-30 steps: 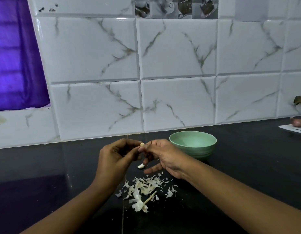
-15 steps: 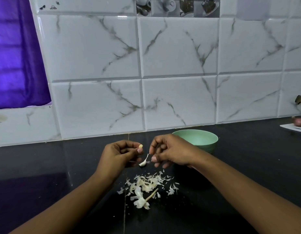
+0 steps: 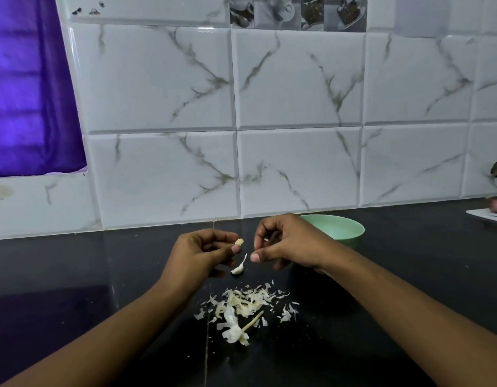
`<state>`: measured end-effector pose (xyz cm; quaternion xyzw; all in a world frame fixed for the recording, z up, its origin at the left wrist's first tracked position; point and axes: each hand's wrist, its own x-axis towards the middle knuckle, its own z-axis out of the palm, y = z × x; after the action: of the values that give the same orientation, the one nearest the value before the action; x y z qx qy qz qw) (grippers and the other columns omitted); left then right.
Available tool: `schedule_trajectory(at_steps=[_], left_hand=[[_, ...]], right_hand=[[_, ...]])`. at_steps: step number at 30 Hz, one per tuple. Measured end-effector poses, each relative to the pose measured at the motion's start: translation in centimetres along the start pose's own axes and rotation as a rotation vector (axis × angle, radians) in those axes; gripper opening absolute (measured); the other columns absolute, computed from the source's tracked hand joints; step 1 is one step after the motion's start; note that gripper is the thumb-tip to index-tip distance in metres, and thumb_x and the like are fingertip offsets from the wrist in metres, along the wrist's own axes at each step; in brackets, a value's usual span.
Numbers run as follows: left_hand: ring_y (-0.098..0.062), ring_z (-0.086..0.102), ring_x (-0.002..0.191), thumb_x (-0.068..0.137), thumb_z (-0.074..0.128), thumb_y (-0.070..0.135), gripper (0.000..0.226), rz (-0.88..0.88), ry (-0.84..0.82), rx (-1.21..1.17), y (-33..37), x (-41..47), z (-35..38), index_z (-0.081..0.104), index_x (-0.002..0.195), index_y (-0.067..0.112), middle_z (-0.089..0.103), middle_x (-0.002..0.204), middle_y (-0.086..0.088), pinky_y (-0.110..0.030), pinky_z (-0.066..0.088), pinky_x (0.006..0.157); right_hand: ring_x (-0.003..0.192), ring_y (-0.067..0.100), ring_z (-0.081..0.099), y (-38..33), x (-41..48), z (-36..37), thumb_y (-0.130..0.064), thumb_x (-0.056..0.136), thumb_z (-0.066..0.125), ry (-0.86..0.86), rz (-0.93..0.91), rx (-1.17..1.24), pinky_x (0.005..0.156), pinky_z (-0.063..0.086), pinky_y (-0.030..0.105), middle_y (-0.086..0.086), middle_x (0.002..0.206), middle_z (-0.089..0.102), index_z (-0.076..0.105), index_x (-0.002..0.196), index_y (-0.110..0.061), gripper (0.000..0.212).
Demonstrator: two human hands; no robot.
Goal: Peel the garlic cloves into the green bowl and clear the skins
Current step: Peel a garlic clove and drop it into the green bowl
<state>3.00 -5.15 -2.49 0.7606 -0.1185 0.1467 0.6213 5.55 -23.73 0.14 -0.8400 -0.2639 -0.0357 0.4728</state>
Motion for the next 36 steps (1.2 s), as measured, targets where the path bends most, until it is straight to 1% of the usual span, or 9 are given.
schedule_trajectory(at_steps=[3, 9, 12, 16, 23, 28, 31, 33, 36], left_hand=[[-0.017, 0.071, 0.069, 0.079, 0.074, 0.013, 0.011, 0.028, 0.005, 0.042, 0.2, -0.2, 0.1, 0.073, 0.088, 0.019, 0.075, 0.077, -0.006, -0.027, 0.053, 0.058], [-0.014, 0.072, 0.069, 0.078, 0.075, 0.016, 0.008, 0.090, 0.021, 0.120, 0.5, -0.5, 0.3, 0.073, 0.086, 0.017, 0.075, 0.073, -0.001, -0.020, 0.051, 0.057], [-0.016, 0.073, 0.072, 0.078, 0.075, 0.014, 0.008, 0.057, 0.024, 0.061, 0.6, -0.4, 0.4, 0.073, 0.086, 0.014, 0.075, 0.074, -0.004, -0.020, 0.051, 0.058], [-0.016, 0.070, 0.070, 0.077, 0.074, 0.011, 0.008, -0.029, -0.013, -0.082, 0.6, -0.4, 0.4, 0.073, 0.085, 0.009, 0.074, 0.076, -0.010, -0.023, 0.052, 0.061], [-0.010, 0.068, 0.064, 0.080, 0.069, 0.006, 0.006, -0.109, -0.026, -0.213, 0.7, -0.3, 0.8, 0.071, 0.083, 0.010, 0.073, 0.073, -0.008, -0.020, 0.051, 0.058], [-0.013, 0.070, 0.065, 0.078, 0.071, 0.004, 0.007, -0.053, 0.009, -0.173, 0.7, -0.5, 0.9, 0.069, 0.085, 0.005, 0.073, 0.076, -0.015, -0.018, 0.051, 0.052], [-0.015, 0.072, 0.074, 0.077, 0.074, 0.011, 0.014, 0.002, 0.006, -0.080, 0.7, -0.6, 0.8, 0.069, 0.088, 0.006, 0.074, 0.077, -0.011, -0.024, 0.053, 0.062], [-0.016, 0.072, 0.080, 0.072, 0.075, 0.018, 0.020, 0.007, -0.007, -0.071, 0.9, -0.6, 0.7, 0.070, 0.087, 0.007, 0.075, 0.078, -0.010, -0.031, 0.053, 0.072], [-0.017, 0.073, 0.082, 0.071, 0.070, 0.026, 0.018, -0.031, -0.020, -0.147, 1.1, -0.5, 0.7, 0.071, 0.079, 0.009, 0.075, 0.082, -0.009, -0.032, 0.053, 0.075]], right_hand=[[0.065, 0.007, 0.061, 0.3, 0.0, 0.3, -0.013, 0.080, 0.074, -0.001, 0.043, 0.113, 0.060, 0.056, 0.031, 0.000, 0.074, 0.064, 0.067, 0.083, -0.015, 0.008], [0.062, 0.006, 0.062, 0.5, 0.2, 1.6, -0.012, 0.084, 0.069, 0.040, 0.059, 0.353, 0.055, 0.056, 0.028, 0.004, 0.084, 0.073, 0.069, 0.089, -0.005, 0.009], [0.062, 0.005, 0.063, 0.6, 0.3, 1.6, -0.010, 0.085, 0.068, 0.050, 0.036, 0.373, 0.055, 0.056, 0.027, -0.001, 0.074, 0.069, 0.068, 0.091, -0.002, 0.009], [0.063, 0.005, 0.062, 0.5, 0.3, 1.6, -0.009, 0.086, 0.066, 0.070, -0.035, 0.269, 0.057, 0.057, 0.028, -0.004, 0.070, 0.065, 0.067, 0.093, -0.002, 0.010], [0.061, 0.004, 0.057, 0.1, 0.1, 1.9, -0.012, 0.089, 0.063, 0.112, -0.044, 0.150, 0.059, 0.057, 0.030, 0.008, 0.080, 0.062, 0.063, 0.086, -0.009, 0.005], [0.062, 0.011, 0.060, -0.2, 0.0, 2.3, -0.021, 0.089, 0.064, 0.206, -0.041, -0.026, 0.062, 0.059, 0.037, -0.006, 0.067, 0.059, 0.062, 0.076, -0.021, 0.013], [0.062, 0.009, 0.057, -0.2, 0.0, 2.7, -0.028, 0.086, 0.066, 0.315, -0.133, -0.236, 0.064, 0.056, 0.034, -0.011, 0.062, 0.057, 0.060, 0.072, -0.027, 0.016], [0.064, 0.003, 0.052, -0.2, -0.1, 2.8, -0.028, 0.087, 0.064, 0.361, -0.232, -0.368, 0.062, 0.046, 0.024, -0.012, 0.071, 0.057, 0.060, 0.076, -0.026, 0.012], [0.069, 0.004, 0.050, -0.1, -0.2, 2.7, -0.024, 0.088, 0.062, 0.405, -0.348, -0.438, 0.063, 0.044, 0.025, -0.013, 0.077, 0.054, 0.058, 0.079, -0.023, 0.010]])
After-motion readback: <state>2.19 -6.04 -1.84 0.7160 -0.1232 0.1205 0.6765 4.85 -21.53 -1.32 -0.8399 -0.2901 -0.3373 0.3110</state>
